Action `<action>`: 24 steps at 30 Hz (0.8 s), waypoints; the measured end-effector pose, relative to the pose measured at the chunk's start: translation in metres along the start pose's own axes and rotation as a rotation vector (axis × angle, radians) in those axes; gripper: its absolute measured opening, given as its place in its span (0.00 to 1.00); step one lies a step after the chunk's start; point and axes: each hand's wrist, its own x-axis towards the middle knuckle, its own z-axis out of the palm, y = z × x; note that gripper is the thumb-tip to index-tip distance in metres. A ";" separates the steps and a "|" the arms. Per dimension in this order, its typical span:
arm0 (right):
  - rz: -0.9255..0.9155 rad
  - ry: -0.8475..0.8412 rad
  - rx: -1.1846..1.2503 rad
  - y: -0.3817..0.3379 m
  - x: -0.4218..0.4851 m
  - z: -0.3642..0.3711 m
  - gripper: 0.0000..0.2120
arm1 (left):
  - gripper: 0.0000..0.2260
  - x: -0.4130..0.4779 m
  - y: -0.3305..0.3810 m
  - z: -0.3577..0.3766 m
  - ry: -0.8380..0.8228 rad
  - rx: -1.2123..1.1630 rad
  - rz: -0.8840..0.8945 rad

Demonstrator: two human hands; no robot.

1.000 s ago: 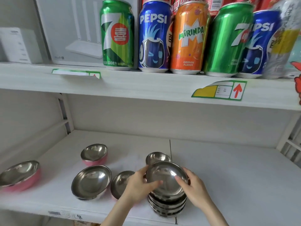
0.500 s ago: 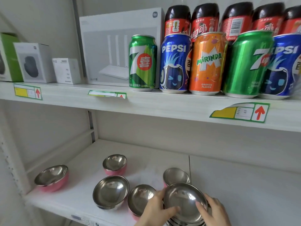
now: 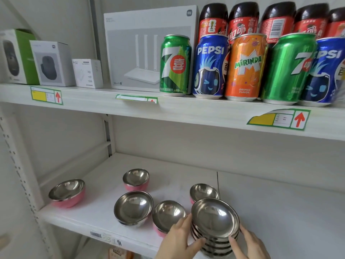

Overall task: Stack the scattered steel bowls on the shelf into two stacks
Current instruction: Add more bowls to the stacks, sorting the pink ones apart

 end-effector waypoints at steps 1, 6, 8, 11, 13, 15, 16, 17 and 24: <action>-0.038 0.028 -0.070 -0.003 -0.005 -0.002 0.25 | 0.37 -0.005 -0.004 -0.002 -0.004 0.072 -0.006; -0.129 0.186 -0.284 -0.029 -0.039 0.001 0.36 | 0.37 -0.030 -0.031 -0.029 0.063 0.417 0.057; -0.132 0.238 -0.315 -0.043 -0.054 0.008 0.37 | 0.34 -0.044 -0.049 -0.044 0.134 0.489 0.129; -0.102 0.240 -0.321 -0.071 -0.076 0.025 0.38 | 0.31 -0.064 -0.078 -0.070 0.195 0.611 0.183; -0.054 0.212 -0.300 -0.089 -0.090 0.039 0.41 | 0.31 -0.076 -0.096 -0.088 0.212 0.677 0.183; -0.028 0.191 -0.287 -0.108 -0.101 0.058 0.43 | 0.30 -0.084 -0.120 -0.106 0.220 0.736 0.170; -0.026 0.172 -0.281 -0.118 -0.107 0.066 0.43 | 0.29 -0.087 -0.131 -0.114 0.224 0.750 0.164; -0.026 0.170 -0.288 -0.124 -0.111 0.076 0.43 | 0.29 -0.088 -0.141 -0.121 0.237 0.761 0.159; 0.037 0.049 -0.220 -0.168 -0.102 0.137 0.43 | 0.28 -0.067 -0.198 -0.149 0.234 0.759 0.169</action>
